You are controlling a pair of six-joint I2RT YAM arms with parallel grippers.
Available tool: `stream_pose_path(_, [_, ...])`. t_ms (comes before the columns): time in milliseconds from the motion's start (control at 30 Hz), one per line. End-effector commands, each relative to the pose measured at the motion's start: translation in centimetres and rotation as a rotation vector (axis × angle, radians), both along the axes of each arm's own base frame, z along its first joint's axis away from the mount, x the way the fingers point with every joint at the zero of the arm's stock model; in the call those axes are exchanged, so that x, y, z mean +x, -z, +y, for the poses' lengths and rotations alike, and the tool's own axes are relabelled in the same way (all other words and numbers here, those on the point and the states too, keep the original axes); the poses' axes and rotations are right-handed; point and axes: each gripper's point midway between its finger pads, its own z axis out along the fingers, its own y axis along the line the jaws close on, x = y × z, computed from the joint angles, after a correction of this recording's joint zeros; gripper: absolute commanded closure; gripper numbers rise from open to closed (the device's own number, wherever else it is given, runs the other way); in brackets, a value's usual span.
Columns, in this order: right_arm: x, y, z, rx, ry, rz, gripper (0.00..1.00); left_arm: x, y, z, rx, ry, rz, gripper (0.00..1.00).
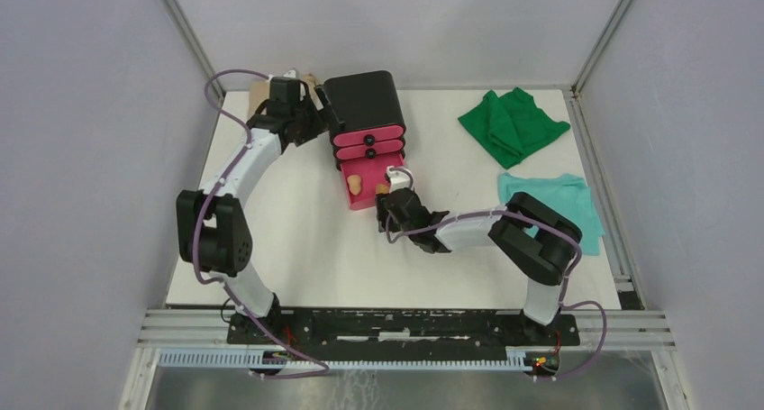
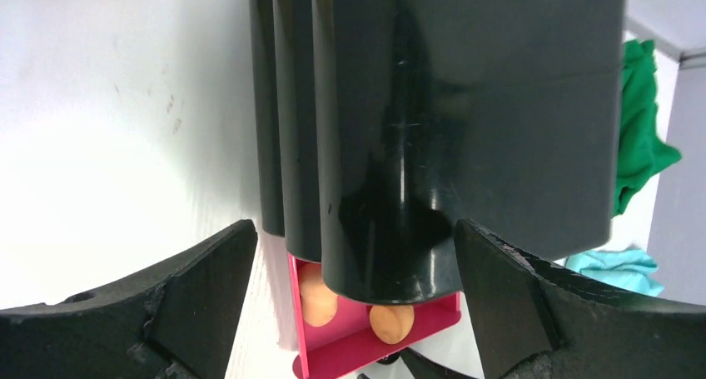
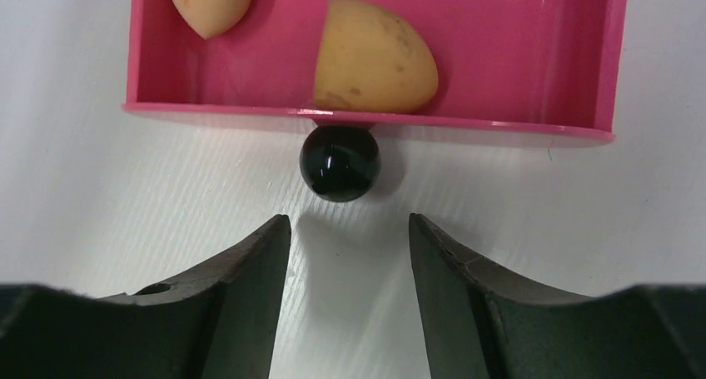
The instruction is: Organize the makeup
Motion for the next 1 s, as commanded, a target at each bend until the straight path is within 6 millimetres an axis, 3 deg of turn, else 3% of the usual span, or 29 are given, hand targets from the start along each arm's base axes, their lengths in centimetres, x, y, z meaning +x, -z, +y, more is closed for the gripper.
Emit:
stream_pose_path(0, [2.7, -2.5, 1.5, 0.027, 0.033, -0.126, 0.42, 1.0, -0.7, -1.2, -0.028, 0.06, -0.026, 0.05])
stream_pose_path(133, [4.2, -3.0, 2.1, 0.015, 0.059, -0.165, 0.48, 0.7, 0.6, -1.5, -0.038, 0.08, -0.005, 0.05])
stream_pose_path(567, [10.6, -6.1, 3.8, 0.043, 0.148, -0.296, 0.5, -0.4, 3.7, -2.5, -0.052, 0.15, 0.08, 0.05])
stream_pose_path(967, [14.3, -6.7, 5.3, 0.041, 0.134, -0.416, 0.5, -0.9, 3.0, -2.0, -0.019, 0.154, 0.078, 0.05])
